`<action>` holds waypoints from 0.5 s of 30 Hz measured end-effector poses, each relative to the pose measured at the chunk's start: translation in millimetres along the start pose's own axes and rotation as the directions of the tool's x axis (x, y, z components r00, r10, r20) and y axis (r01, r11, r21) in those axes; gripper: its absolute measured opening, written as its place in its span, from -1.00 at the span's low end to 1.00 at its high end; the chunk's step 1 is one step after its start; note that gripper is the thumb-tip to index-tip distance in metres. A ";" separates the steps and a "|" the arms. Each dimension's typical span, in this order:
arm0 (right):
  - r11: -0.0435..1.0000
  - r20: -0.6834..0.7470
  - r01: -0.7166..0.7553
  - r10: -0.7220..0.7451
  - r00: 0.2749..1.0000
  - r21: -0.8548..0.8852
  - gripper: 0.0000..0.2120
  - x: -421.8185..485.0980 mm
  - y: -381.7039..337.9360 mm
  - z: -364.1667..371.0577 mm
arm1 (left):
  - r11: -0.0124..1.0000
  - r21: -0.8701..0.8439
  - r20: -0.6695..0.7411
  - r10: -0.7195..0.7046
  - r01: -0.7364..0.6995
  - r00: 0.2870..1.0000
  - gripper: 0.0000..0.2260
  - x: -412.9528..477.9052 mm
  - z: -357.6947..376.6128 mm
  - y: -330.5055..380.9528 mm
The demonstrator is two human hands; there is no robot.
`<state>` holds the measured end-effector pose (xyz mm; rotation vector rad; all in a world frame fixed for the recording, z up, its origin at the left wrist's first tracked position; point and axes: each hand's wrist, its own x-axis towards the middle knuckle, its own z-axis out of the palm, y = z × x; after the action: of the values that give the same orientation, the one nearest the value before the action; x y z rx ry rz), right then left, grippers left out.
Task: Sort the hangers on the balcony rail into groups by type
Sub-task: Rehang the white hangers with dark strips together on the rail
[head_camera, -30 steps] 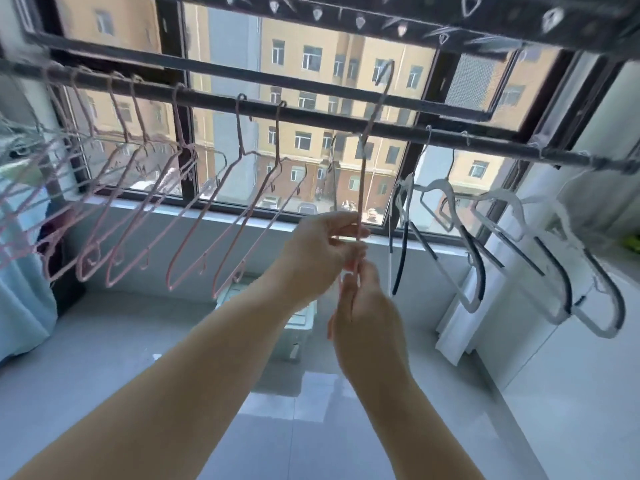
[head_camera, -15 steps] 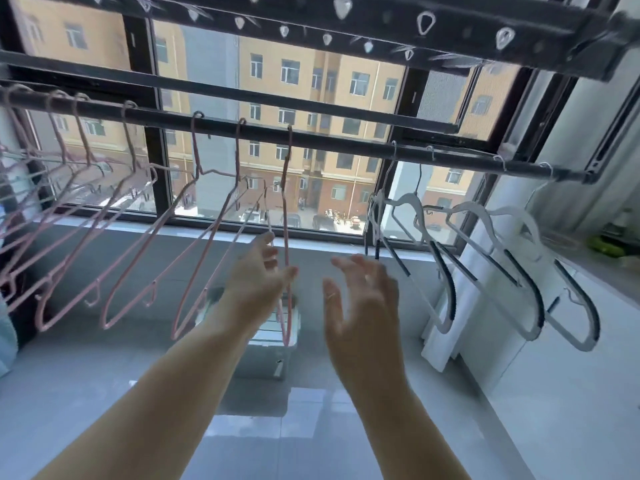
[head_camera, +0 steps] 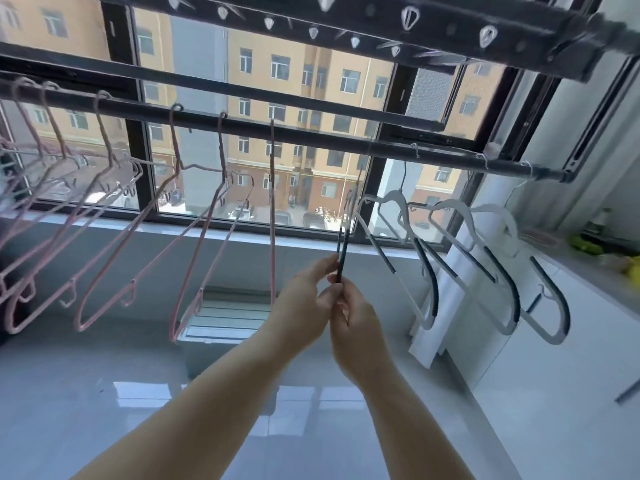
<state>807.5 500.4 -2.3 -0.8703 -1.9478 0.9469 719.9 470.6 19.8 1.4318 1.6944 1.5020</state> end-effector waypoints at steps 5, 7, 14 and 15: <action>0.997 0.039 0.060 -0.062 0.997 0.054 -0.66 1.2 1.0 6.0 | 0.996 -0.085 -0.013 0.021 -0.022 1.000 -0.57 -3.0 -8.7 -4.9; 0.997 0.073 0.053 -0.056 0.996 0.048 -0.66 -0.4 0.7 8.5 | 0.996 -0.090 -0.045 0.008 -0.012 0.999 -0.56 -5.1 -9.1 -10.0; 0.945 -0.252 0.094 -0.179 0.951 -0.315 -0.68 -10.7 -0.7 -37.8 | 0.956 0.209 -0.240 0.253 -0.204 0.937 -0.52 -21.3 7.5 1.7; 0.924 -0.376 0.082 -0.232 0.897 -0.375 -0.69 -9.9 -0.3 -52.7 | 0.936 0.246 -0.238 0.311 -0.252 0.920 -0.54 -22.7 10.6 8.6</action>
<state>857.2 508.1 16.2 -0.9982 -1.7978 0.2801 740.3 453.8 18.0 1.7064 1.9231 1.7899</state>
